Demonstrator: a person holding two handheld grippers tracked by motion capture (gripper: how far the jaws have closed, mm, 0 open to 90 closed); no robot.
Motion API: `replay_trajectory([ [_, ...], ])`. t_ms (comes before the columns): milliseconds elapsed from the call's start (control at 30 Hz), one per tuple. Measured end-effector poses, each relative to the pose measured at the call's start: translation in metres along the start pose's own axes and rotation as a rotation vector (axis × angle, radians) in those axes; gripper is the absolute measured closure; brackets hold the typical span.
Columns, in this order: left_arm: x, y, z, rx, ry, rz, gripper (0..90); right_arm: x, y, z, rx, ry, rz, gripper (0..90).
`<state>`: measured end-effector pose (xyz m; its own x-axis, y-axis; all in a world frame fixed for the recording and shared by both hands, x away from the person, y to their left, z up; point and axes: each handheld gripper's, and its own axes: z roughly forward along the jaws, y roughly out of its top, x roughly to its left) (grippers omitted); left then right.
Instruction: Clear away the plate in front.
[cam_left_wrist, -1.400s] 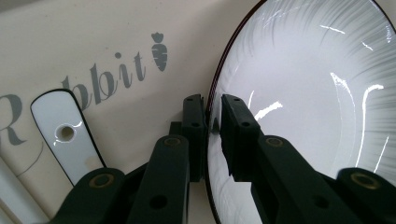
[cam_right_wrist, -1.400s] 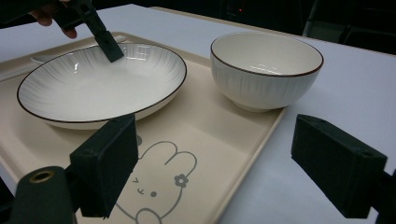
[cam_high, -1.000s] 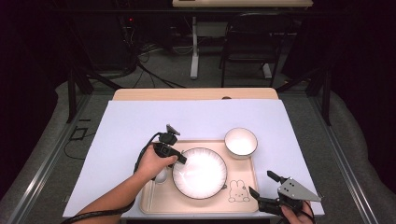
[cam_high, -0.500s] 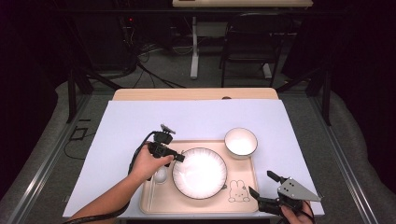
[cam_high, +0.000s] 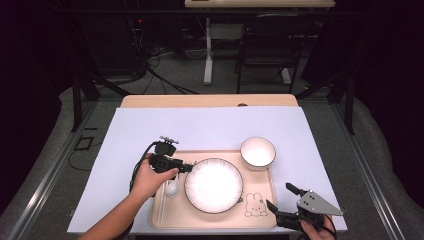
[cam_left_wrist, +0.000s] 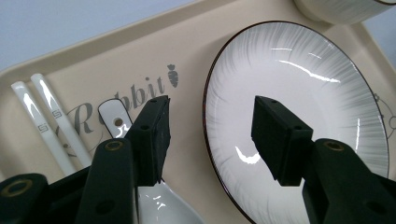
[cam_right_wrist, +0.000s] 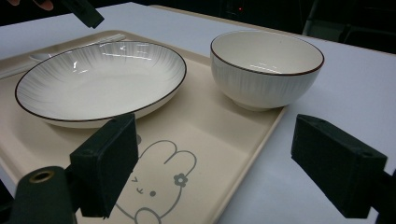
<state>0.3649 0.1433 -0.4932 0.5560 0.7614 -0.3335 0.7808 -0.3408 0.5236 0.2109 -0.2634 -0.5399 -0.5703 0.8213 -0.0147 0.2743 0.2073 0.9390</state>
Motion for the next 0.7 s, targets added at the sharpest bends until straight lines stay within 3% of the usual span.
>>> replay_trajectory([
  [267,0.001,-0.011,-0.014,-0.043,-0.031,-0.012,46.9,0.000,0.000,0.001,0.003,-0.005,0.000,14.3],
  [500,0.001,-0.027,-0.023,-0.056,-0.025,-0.002,46.9,0.000,0.000,0.001,0.004,-0.002,-0.006,14.3],
  [633,-0.002,-0.034,-0.026,-0.064,0.002,0.016,47.0,0.001,0.000,0.001,0.006,-0.001,-0.007,14.3],
  [700,-0.002,-0.036,-0.027,-0.079,-0.018,0.015,47.0,0.001,0.000,0.001,0.006,-0.001,-0.008,14.3],
])
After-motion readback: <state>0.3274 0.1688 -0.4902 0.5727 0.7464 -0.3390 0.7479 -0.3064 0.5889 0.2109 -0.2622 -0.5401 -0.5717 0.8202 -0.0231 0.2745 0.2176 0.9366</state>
